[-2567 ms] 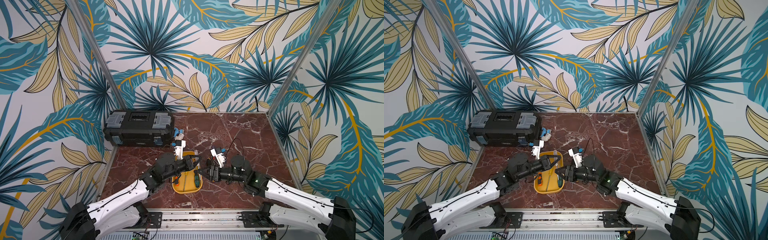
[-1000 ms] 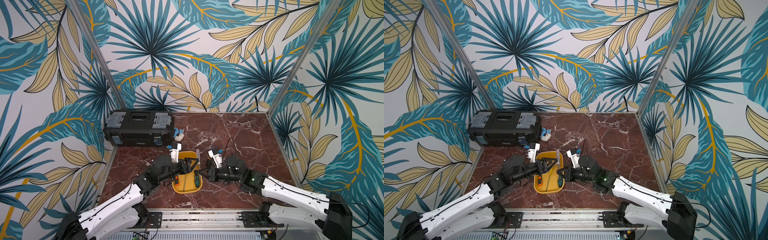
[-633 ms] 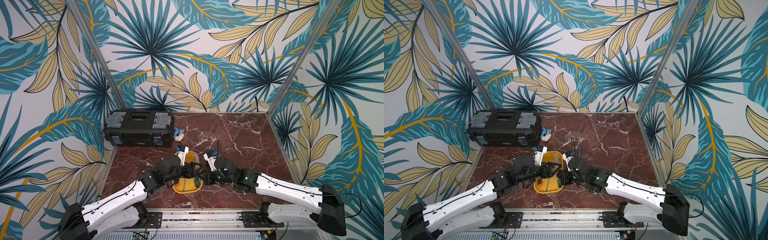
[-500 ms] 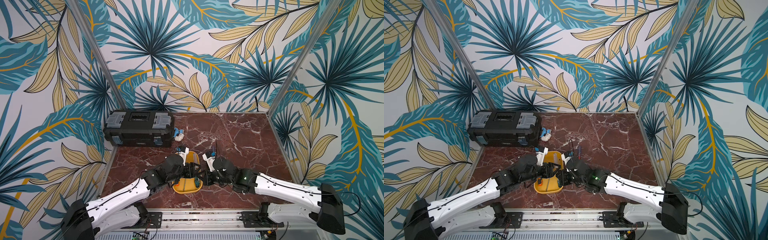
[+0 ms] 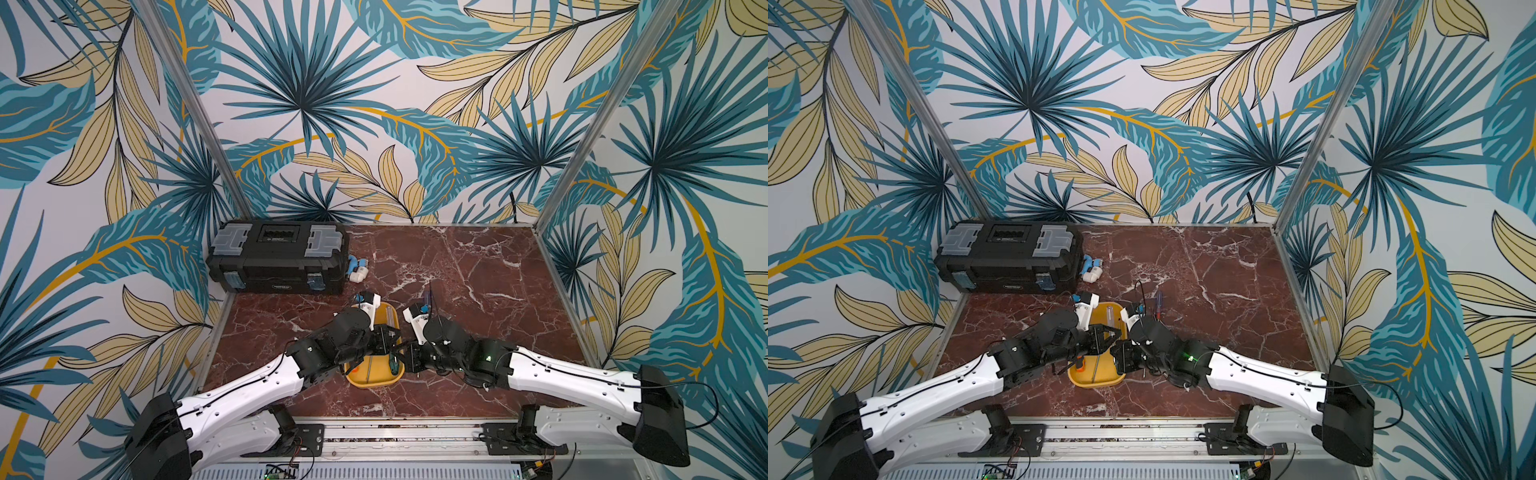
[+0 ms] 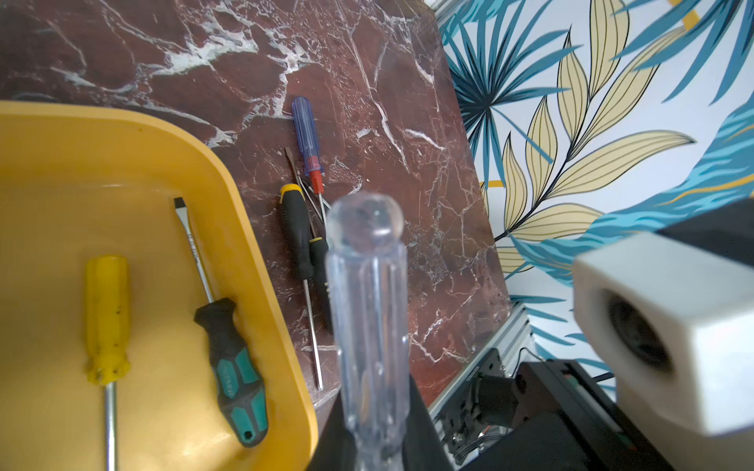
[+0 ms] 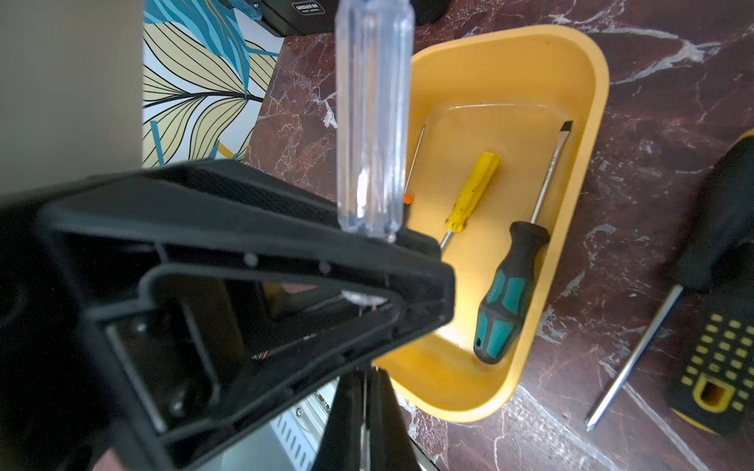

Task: Put the screwdriver on the desktop into the storage box
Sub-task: Pick up the screwdriver from the center of the board, then place the screwdriver in the storage box.

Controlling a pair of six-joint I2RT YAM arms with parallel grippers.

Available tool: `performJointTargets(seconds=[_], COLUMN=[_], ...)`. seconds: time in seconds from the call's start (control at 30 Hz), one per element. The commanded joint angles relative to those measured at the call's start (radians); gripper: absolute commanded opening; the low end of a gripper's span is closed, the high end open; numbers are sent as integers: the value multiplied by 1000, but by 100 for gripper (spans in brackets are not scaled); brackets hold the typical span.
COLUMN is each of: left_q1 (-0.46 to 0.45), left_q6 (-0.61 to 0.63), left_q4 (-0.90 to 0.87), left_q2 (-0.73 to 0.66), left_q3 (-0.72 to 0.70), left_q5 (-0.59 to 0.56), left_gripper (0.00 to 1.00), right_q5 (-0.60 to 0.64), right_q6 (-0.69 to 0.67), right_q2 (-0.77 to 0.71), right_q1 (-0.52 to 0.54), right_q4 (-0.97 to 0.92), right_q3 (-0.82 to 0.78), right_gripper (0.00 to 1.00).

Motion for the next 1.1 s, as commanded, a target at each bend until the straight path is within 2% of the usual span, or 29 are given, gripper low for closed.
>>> performJointTargets(seconds=[0.0,0.07,0.13,0.17,0.27,0.37,0.47,0.63,0.87,0.9,0.93,1.0,1.07], left_q1=[19,40,70,83,109,112,113,112,112,113,112,112,112], left_q6=[6,12,23,33,87,132,147,165,158,155,153,147,143], left_q4=[-81,-128,-200,-219,-306,-331,-302,-293,-293,-287,-280,-268,-270], left_q2=[-2,-2,2,8,46,105,167,228,250,248,247,235,218], left_q3=[34,39,35,33,40,44,37,49,48,45,44,40,43], left_q5=[-64,-73,-76,-77,-88,-77,-57,-88,-122,-121,-118,-116,-123], left_gripper=[0,0,0,0,0,0,0,0,0,10,24,38,47], right_q5=[37,78,140,171,258,280,277,229,188,182,174,168,169], right_q6=[-2,-9,-17,-20,-15,4,13,6,-25,-31,-38,-46,-52], right_q2=[-22,-30,-43,-49,-88,-101,-81,-4,106,124,141,171,203], right_q1=[4,2,2,1,-16,-56,-91,-169,-230,-236,-241,-249,-248], right_q4=[-28,-93,-173,-209,-300,-363,-391,-407,-405,-405,-405,-405,-406], right_q3=[-12,-4,9,12,4,-6,-1,35,96,108,121,143,163], right_gripper=[6,31,50,55,62,61,53,39,38,41,46,51,52])
